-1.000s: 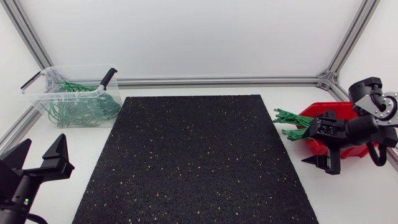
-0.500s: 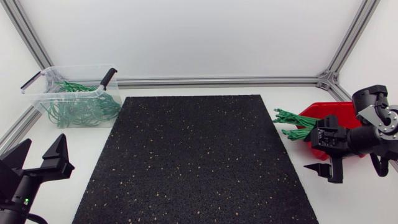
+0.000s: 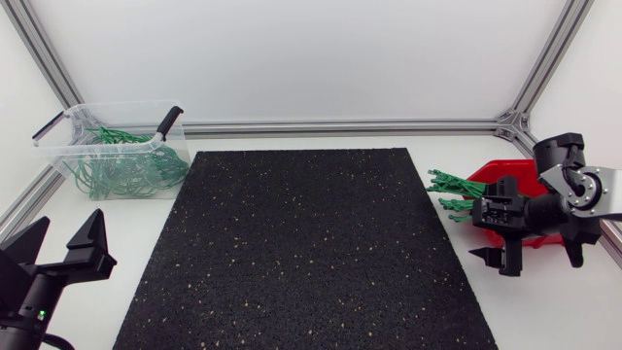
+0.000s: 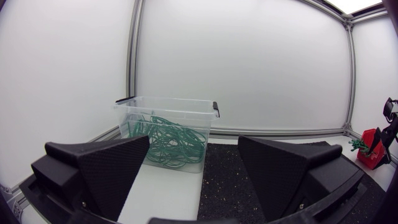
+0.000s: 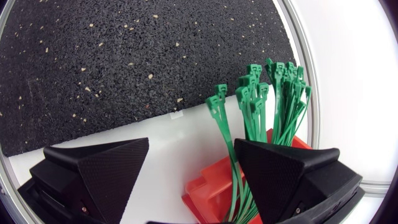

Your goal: Take a green cable tie from the red box, thread the tail through the head to close it, then place it in the transparent bin on the left.

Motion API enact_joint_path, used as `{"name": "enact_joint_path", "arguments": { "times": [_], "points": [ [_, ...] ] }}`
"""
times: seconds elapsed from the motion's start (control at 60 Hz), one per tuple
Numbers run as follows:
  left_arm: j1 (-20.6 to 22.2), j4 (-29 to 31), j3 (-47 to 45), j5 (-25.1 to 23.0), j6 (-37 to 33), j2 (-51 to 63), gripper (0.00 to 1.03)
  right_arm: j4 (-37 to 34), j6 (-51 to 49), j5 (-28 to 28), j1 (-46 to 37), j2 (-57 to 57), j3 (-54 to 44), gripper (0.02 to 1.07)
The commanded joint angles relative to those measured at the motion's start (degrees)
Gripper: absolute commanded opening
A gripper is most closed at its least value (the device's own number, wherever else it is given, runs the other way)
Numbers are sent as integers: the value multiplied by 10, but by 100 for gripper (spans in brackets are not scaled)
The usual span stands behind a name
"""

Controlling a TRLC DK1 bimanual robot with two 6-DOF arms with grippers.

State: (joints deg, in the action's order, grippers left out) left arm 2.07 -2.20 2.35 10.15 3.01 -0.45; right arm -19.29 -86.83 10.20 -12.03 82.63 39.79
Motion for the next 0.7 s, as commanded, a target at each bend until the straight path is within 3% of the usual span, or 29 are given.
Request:
{"name": "enact_joint_path", "arguments": {
  "times": [0.0, 0.35, 0.683],
  "points": [
    [0, 10, -24, -2, 7, 2, 100, -2, -10, -5, 3, 3, -5, 102],
    [-2, 10, -24, -3, 7, 3, 100, -71, -65, -18, -26, -94, -54, 102],
    [-2, 11, -24, -3, 7, 4, 100, -83, -84, -18, -34, -131, -69, 102]
  ]
}}
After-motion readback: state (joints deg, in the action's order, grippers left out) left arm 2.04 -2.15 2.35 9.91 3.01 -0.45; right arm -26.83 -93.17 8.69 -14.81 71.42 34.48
